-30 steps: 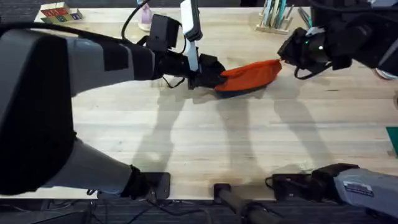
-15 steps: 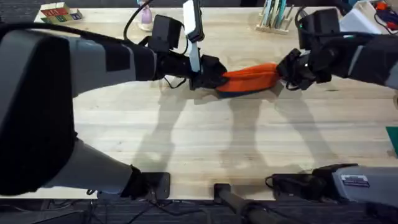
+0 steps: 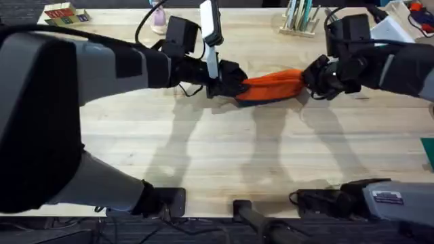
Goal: Unzip the bag, pick up the pens from the table one at a time and place them inside, then zip the bag closed.
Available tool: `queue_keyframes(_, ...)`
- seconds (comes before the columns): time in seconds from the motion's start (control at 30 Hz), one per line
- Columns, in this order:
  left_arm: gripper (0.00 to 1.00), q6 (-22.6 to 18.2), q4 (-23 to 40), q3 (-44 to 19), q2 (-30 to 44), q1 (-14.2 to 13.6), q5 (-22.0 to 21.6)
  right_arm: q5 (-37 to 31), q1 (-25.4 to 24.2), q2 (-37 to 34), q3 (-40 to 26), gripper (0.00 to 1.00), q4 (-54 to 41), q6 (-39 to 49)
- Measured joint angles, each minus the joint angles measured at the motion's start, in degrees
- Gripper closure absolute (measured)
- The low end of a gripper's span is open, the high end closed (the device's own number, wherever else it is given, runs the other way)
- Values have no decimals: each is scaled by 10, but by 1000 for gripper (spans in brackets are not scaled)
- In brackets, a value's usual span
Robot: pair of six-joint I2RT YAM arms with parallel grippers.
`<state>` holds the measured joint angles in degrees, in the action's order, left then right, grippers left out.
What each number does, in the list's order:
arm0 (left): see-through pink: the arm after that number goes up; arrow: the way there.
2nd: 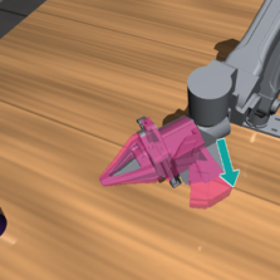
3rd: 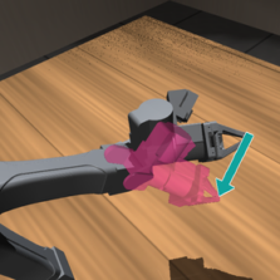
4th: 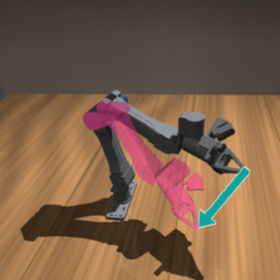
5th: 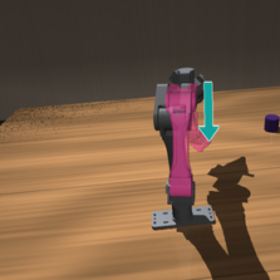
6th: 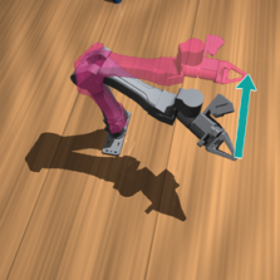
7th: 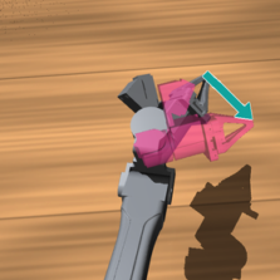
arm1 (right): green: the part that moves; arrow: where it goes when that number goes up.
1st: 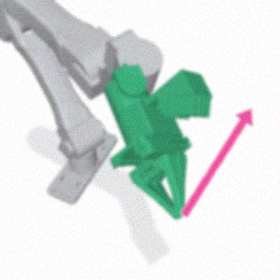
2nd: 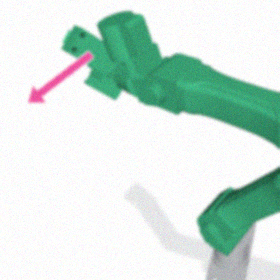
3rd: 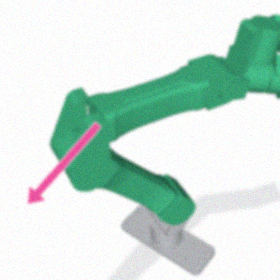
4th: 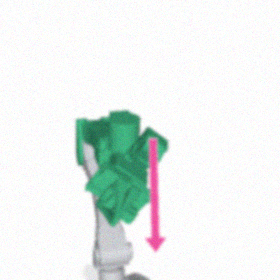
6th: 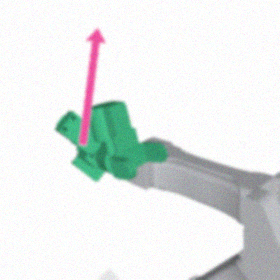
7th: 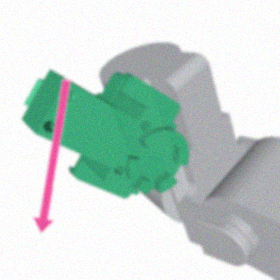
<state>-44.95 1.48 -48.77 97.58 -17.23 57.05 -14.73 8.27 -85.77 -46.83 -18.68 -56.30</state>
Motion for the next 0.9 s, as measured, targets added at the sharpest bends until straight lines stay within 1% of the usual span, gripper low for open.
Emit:
queue_keyframes(0.27,957,0,2,0,0,3,-1,-9,-5,66,3,965,-11,65)
queue_keyframes(0.3,957,0,2,0,0,3,-2,-11,-5,80,3,859,-12,74)
queue_keyframes(0.33,957,0,3,0,0,4,-2,-17,-5,92,3,730,-13,81)
queue_keyframes(0.47,957,0,4,0,0,8,-1,-29,-2,147,3,156,-17,114)
queue_keyframes(0.5,957,0,4,0,0,8,-1,-31,1,161,3,45,-19,125)
queue_keyframes(0.53,957,0,4,0,0,8,-2,-32,4,174,3,14,-22,136)
queue_keyframes(0.57,958,0,4,0,0,8,-1,-33,9,186,3,7,-23,147)
queue_keyframes(0.73,957,0,4,0,0,8,-2,-35,33,231,3,5,-28,207)
queue_keyframes(0.9,957,0,4,0,0,8,-2,-35,48,253,3,4,-28,241)
